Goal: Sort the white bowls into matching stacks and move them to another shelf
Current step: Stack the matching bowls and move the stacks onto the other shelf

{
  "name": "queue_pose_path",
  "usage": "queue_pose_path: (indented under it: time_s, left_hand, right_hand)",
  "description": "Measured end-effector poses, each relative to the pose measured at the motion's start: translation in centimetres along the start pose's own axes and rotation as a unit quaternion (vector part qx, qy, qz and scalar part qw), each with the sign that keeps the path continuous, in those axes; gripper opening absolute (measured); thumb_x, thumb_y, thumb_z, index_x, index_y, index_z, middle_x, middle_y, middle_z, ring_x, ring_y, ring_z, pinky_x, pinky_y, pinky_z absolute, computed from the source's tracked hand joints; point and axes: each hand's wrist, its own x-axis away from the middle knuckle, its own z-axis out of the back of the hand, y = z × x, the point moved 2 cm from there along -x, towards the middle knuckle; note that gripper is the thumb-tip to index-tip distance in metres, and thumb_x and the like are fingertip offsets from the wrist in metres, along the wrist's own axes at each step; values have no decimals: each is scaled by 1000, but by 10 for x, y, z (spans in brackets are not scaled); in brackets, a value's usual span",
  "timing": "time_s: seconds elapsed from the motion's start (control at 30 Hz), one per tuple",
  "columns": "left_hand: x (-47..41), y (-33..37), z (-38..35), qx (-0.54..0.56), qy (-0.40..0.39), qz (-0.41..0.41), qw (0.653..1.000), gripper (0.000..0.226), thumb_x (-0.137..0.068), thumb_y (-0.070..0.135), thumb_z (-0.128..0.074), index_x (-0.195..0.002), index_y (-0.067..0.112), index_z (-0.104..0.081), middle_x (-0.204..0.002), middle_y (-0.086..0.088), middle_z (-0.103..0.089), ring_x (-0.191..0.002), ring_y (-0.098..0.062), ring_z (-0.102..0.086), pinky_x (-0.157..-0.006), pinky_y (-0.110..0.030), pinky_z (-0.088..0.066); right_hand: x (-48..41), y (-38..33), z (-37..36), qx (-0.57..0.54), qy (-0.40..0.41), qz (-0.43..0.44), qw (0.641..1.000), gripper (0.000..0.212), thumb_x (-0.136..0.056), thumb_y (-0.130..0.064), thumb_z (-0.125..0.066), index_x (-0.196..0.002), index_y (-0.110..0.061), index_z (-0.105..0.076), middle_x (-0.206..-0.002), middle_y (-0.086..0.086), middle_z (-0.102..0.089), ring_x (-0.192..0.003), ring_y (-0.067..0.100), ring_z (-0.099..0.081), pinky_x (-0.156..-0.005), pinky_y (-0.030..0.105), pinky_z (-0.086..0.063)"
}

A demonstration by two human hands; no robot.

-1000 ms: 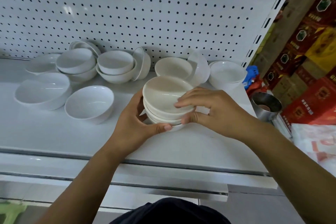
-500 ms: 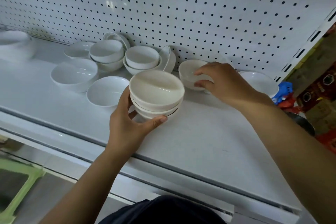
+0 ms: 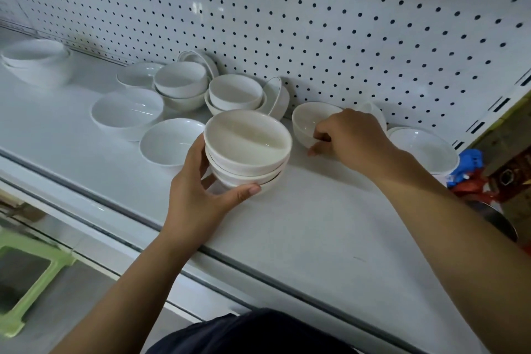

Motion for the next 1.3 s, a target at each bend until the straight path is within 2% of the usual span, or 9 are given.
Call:
queue_pose_path:
  time_s: [0.1,0.2,0.43,0.67,0.83,1.0,1.07,1.17,1.3]
  left_hand:
    - [0,-1,0,6,-3,-1,1000,99,-62,40,-92,-147,39,-41,-139,27,-57,-131,5,-53,-102,-14,-48]
    - [-1,-2,0,8,-3,-3,1000,100,-62,39,-92,-148,37,-41,-141,26,-56,-132,5,-52,-102,-15,-48]
    - [-1,-4,1,15,-8,3,1000,103,-60,39,-92,-149,35,-41,-141,28,-54,-132,7,-51,-102,-13,-48]
    - [0,4,0,27,-34,-5,999,106,-69,34,-89,-158,29,-31,-149,22,-50,-136,4,-48,-109,-22,-47]
    - [2,4,3,34,-37,-4,999,90,-83,38,-78,-159,33,-31,-149,19,-52,-137,1,-49,-110,-31,-49]
    - [2,5,4,44,-32,-14,998,79,-87,38,-76,-156,30,-37,-146,18,-56,-136,-2,-52,-108,-27,-49]
    - [2,5,4,39,-31,-19,999,79,-88,41,-76,-155,29,-37,-146,17,-57,-135,-4,-53,-108,-29,-49]
    - [2,4,5,40,-34,-18,998,79,-89,38,-75,-156,26,-36,-146,13,-58,-136,-7,-54,-111,-36,-49]
    - [2,3,7,34,-44,-15,998,77,-91,39,-72,-157,26,-35,-148,12,-56,-138,-9,-51,-113,-43,-47]
  right_hand:
    - [7,2,-2,-49,35,-9,998,42,-88,-47,-75,-69,-13,-58,-56,0,-47,-66,26,-48,-57,34,-31]
    - [12,0,-1,-72,59,-19,995,40,-90,-42,-74,-72,-8,-62,-58,5,-52,-66,29,-52,-59,36,-38]
    - [23,-2,8,-152,154,-37,976,49,-90,-34,-75,-61,-10,-43,-48,1,-29,-51,17,-30,-54,33,-27]
    - [30,-17,31,-223,330,-31,917,40,-89,-39,-69,-82,0,-73,-68,19,-65,-66,39,-59,-63,42,-48]
    - [37,-52,45,-252,394,12,884,21,-87,-24,-75,-85,-3,-78,-75,12,-72,-71,26,-60,-66,36,-47]
    - [43,-80,46,-201,370,138,897,12,-90,-17,-77,-81,-8,-78,-70,-5,-61,-70,10,-48,-73,10,-37]
    - [44,-87,42,-202,337,182,901,14,-92,-17,-76,-80,-9,-77,-71,-10,-59,-70,12,-48,-76,15,-39]
    - [43,-92,32,-206,290,208,911,19,-95,-17,-72,-78,-10,-75,-68,0,-63,-67,20,-51,-72,29,-43]
    - [43,-87,22,-210,252,221,918,16,-94,-9,-73,-78,-8,-75,-71,-3,-66,-70,16,-51,-73,33,-46]
